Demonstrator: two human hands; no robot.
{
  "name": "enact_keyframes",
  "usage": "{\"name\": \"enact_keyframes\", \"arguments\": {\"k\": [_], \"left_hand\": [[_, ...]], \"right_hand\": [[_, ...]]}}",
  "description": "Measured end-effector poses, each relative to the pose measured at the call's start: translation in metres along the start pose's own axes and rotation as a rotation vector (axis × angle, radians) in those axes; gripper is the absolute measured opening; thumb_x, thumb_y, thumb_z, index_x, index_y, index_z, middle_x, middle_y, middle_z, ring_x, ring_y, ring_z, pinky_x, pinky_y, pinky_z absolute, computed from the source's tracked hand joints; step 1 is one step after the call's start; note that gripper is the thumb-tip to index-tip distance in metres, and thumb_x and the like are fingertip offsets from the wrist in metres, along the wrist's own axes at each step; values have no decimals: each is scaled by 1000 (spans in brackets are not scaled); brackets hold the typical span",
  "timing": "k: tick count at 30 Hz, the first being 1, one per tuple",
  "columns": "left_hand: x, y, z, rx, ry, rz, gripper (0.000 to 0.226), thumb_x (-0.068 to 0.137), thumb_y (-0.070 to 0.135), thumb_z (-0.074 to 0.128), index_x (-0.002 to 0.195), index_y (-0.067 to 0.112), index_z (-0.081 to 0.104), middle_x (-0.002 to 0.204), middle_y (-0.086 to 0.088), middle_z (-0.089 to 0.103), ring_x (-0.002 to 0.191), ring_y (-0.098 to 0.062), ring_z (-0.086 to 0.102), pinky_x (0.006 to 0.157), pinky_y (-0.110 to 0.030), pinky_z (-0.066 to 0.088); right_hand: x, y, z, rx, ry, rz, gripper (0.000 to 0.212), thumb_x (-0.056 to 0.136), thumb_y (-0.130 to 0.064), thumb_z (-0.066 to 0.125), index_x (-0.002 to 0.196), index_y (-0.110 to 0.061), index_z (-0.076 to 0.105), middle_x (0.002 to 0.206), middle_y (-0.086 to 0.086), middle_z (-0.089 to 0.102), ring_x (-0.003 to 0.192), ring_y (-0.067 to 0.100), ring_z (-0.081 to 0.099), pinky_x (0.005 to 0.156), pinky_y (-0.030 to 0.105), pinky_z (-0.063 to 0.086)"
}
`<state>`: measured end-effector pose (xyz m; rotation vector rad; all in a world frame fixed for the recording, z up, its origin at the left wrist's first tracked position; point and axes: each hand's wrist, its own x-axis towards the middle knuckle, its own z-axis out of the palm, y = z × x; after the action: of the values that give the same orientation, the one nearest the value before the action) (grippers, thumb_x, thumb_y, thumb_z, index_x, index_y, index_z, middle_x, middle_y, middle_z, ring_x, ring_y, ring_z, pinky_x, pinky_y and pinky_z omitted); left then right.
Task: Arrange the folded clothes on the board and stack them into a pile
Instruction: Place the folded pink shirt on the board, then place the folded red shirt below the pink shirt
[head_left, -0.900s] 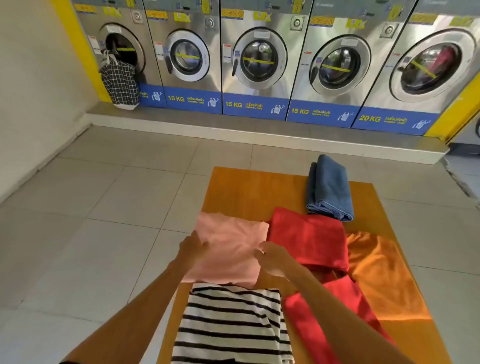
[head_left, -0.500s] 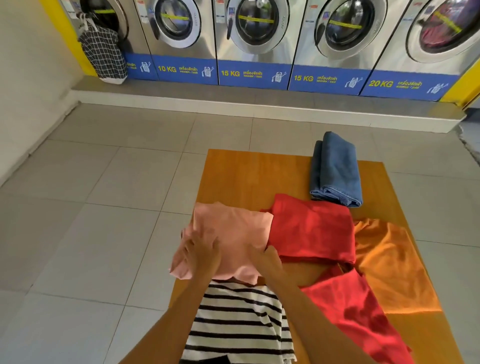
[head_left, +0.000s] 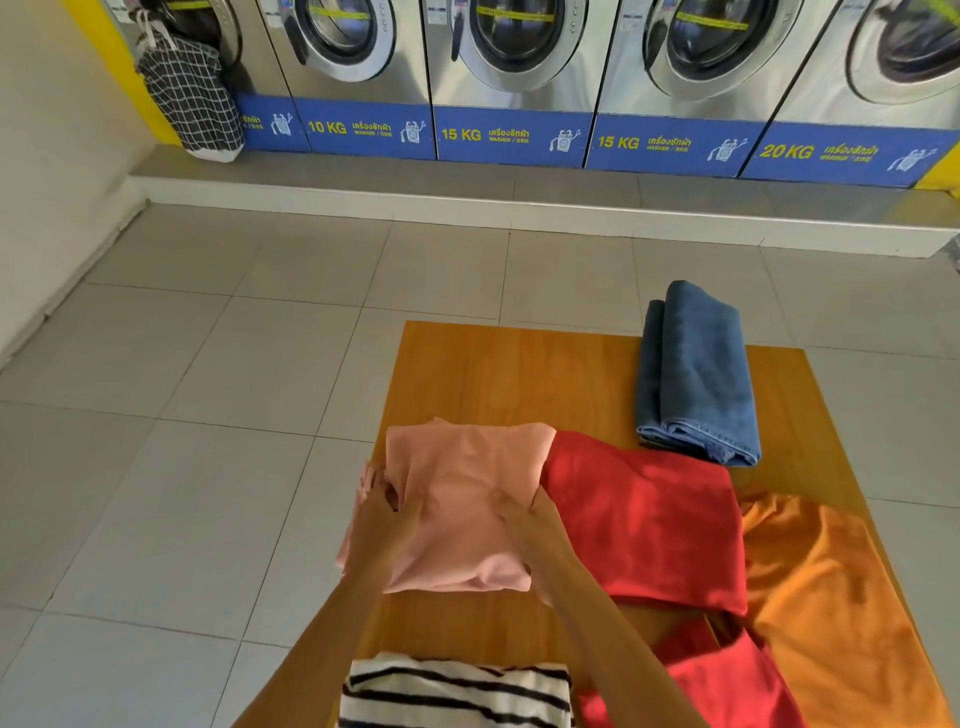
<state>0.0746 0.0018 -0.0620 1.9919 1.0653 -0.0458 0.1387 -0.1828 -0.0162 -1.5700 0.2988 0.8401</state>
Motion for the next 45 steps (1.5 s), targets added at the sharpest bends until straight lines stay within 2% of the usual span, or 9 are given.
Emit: {"name": "enact_keyframes", "arguments": {"k": [5,8,10,13,27,31,37,41,45], "left_hand": [[42,49,2,96,131,178,31,92,41,52,119,29,42,109,1,58,95,-21,63,82,-42,58],[63,63,14,214,57,410,65,93,43,54,148,23,26,135,-3,47,113,-14,50,98,-35,48],[77,62,31,330,-89,404,71,100,46,38,157,25,1,162,-9,20,146,-26,27,119,-44,28],[92,57,53,477,-84,329,69,102,52,21,149,31,-25,165,-5,-16,152,-23,-13,123,-44,-6],[131,76,55,558,-105,275,68,99,58,15,150,36,-23,164,-6,-22,152,-26,-15,122,-46,-7],[121,90,34,509,-183,357,76,101,40,37,155,27,-13,165,-13,-12,152,-32,-8,122,-53,11],[30,79,45,126,104,434,62,92,11,59,149,15,35,152,-16,37,139,-32,37,110,-46,42],[-52,77,89,-74,-168,147,48,99,28,50,141,6,44,138,-17,51,117,-26,57,98,-44,49],[-101,85,118,-197,-339,70,49,98,50,44,131,15,52,123,2,61,110,-15,60,96,-35,49]], "right_hand": [[63,-59,-1,-29,48,-24,45,89,-28,66,130,-13,53,113,8,69,101,28,69,87,48,60],[99,-91,-3,-161,156,-16,51,86,-31,67,129,-9,49,113,8,65,100,28,65,84,45,59],[114,-99,-9,-299,197,-28,50,89,-29,62,132,-10,46,112,6,62,98,28,63,75,39,54],[133,-96,-25,-445,215,-94,40,93,-22,56,130,-9,50,109,5,60,95,26,59,76,38,53],[160,-102,-26,-617,369,-88,39,89,-48,64,111,-17,60,101,5,67,93,30,66,68,37,51],[127,-104,-46,-530,259,-190,24,90,-30,58,94,-7,62,84,6,65,80,26,61,59,31,44],[25,-37,-151,-512,694,-214,29,88,-30,68,113,-16,67,111,1,71,106,21,64,89,30,49],[-15,13,-185,-577,905,-66,40,85,-21,72,121,-7,61,119,20,63,117,40,56,101,44,40],[-24,26,-182,-496,832,84,57,83,-48,73,119,-8,55,114,18,68,111,39,62,91,43,47]]}}
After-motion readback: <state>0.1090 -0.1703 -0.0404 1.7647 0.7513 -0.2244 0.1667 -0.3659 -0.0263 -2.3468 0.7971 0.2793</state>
